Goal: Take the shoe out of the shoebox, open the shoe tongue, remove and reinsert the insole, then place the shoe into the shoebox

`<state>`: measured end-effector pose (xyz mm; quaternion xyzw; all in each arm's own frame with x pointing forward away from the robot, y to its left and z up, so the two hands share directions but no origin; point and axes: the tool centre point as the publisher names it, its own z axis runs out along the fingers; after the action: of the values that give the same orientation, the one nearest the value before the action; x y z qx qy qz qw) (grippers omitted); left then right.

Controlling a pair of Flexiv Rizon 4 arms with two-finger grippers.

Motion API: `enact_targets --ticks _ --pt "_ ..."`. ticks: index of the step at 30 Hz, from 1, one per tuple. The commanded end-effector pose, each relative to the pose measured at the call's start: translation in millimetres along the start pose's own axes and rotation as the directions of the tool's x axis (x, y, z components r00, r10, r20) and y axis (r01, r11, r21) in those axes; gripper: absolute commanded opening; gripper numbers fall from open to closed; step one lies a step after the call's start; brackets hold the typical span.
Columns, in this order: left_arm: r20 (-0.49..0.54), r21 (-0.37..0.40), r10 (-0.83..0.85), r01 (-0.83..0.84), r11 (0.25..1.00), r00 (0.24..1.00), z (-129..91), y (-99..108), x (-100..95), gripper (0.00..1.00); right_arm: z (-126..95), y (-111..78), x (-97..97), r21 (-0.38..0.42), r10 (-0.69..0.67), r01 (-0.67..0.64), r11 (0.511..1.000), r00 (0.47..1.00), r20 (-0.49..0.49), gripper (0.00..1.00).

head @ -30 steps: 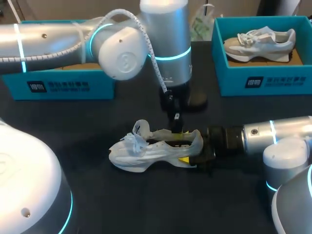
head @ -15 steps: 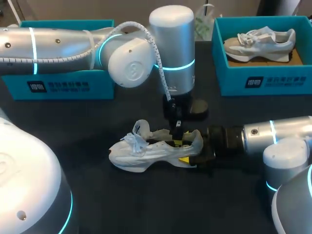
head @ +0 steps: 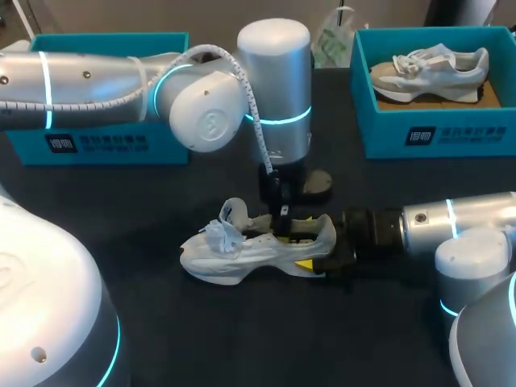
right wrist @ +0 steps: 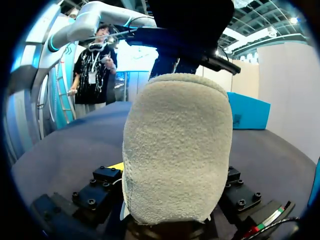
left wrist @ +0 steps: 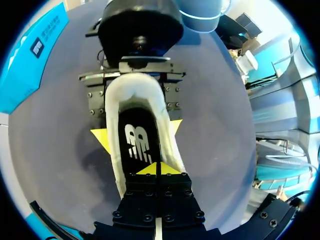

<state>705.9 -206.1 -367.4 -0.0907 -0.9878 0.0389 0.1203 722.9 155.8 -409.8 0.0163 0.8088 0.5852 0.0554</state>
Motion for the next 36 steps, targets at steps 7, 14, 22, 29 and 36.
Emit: enact_targets --ticks 7,14,22,29,36 --pt "-0.015 -0.019 0.009 -0.009 1.000 1.000 14 3 2.6 0.00 0 2.1 0.4 0.006 0.001 -0.001 1.000 1.000 0.000 0.00" --pt "-0.030 -0.014 0.012 -0.013 1.000 0.999 18 12 10.3 0.00 0 2.1 0.4 0.006 0.001 -0.001 1.000 1.000 0.000 0.00" --pt "-0.006 -0.007 0.002 -0.002 1.000 1.000 24 16 9.5 0.29 0 2.1 0.4 0.006 0.001 -0.001 1.000 1.000 0.000 0.00" --pt "0.041 0.001 0.002 -0.002 1.000 0.999 32 14 7.9 0.36 0 2.1 0.4 0.006 0.001 -0.001 1.000 1.000 0.000 0.00" --pt "0.153 -0.007 0.021 -0.020 1.000 0.988 44 7 2.3 0.36 0 2.1 0.4 0.006 0.001 -0.001 1.000 1.000 0.000 0.00"
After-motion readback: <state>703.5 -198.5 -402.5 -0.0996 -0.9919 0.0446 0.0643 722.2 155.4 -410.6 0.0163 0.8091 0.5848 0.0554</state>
